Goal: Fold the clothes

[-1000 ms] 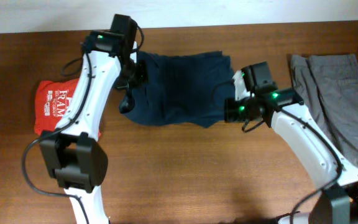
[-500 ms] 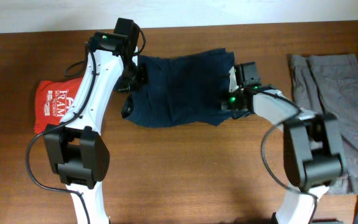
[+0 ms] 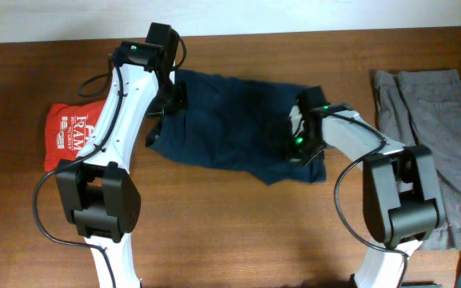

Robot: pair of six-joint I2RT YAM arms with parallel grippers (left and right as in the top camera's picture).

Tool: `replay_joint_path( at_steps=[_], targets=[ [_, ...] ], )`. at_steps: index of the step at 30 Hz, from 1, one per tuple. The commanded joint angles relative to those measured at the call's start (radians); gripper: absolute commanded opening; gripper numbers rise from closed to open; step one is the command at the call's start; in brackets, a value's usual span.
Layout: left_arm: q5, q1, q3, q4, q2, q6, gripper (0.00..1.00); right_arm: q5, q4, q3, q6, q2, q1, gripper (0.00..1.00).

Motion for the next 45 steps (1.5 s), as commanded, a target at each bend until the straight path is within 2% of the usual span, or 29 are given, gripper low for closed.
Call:
replay_joint_path(
  at_steps=[1, 3, 8, 11, 14, 17, 22, 29, 31, 36, 38, 41, 45],
  targets=[
    [-0.040, 0.020, 0.019, -0.007, -0.003, 0.028, 0.08, 0.021, -0.099, -0.059, -0.017, 0.055, 0.102, 0.04],
    [-0.040, 0.020, 0.018, -0.006, -0.003, 0.032, 0.13, 0.021, -0.111, -0.059, -0.017, 0.051, 0.146, 0.04],
    [-0.060, 0.026, 0.018, -0.005, -0.003, 0.066, 0.39, 0.051, -0.116, -0.055, -0.008, 0.049, 0.190, 0.04],
    [-0.082, 0.050, 0.018, -0.011, -0.003, 0.066, 0.42, 0.050, -0.138, -0.055, 0.016, 0.049, 0.156, 0.04],
    [-0.082, 0.090, 0.018, -0.016, -0.003, 0.066, 0.57, 0.051, -0.167, -0.055, 0.038, 0.049, 0.097, 0.04],
    [-0.082, 0.129, 0.018, -0.037, -0.003, 0.066, 0.66, 0.051, -0.202, -0.055, 0.045, 0.049, 0.031, 0.04],
    [-0.079, 0.172, 0.017, -0.082, 0.001, 0.066, 0.68, 0.052, -0.230, -0.055, 0.044, 0.048, -0.055, 0.04],
    [0.008, 0.168, -0.054, -0.085, 0.041, 0.065, 0.68, 0.066, -0.245, -0.055, 0.063, 0.048, -0.080, 0.04],
    [0.035, 0.168, -0.106, -0.056, 0.060, 0.065, 0.72, 0.066, -0.245, -0.055, 0.063, 0.048, -0.080, 0.04],
    [0.151, 0.195, -0.257, 0.042, 0.094, 0.064, 0.72, 0.066, -0.246, -0.055, 0.063, 0.048, -0.080, 0.04],
    [0.185, 0.219, -0.314, 0.095, 0.094, 0.064, 0.73, 0.066, -0.246, -0.055, 0.063, 0.048, -0.080, 0.04],
    [0.248, 0.255, -0.396, 0.205, 0.095, 0.065, 0.81, 0.066, -0.244, -0.055, 0.062, 0.048, -0.080, 0.04],
    [0.396, 0.262, -0.470, 0.331, 0.097, 0.076, 0.81, 0.066, -0.239, -0.055, 0.062, 0.048, -0.080, 0.04]
  ],
)
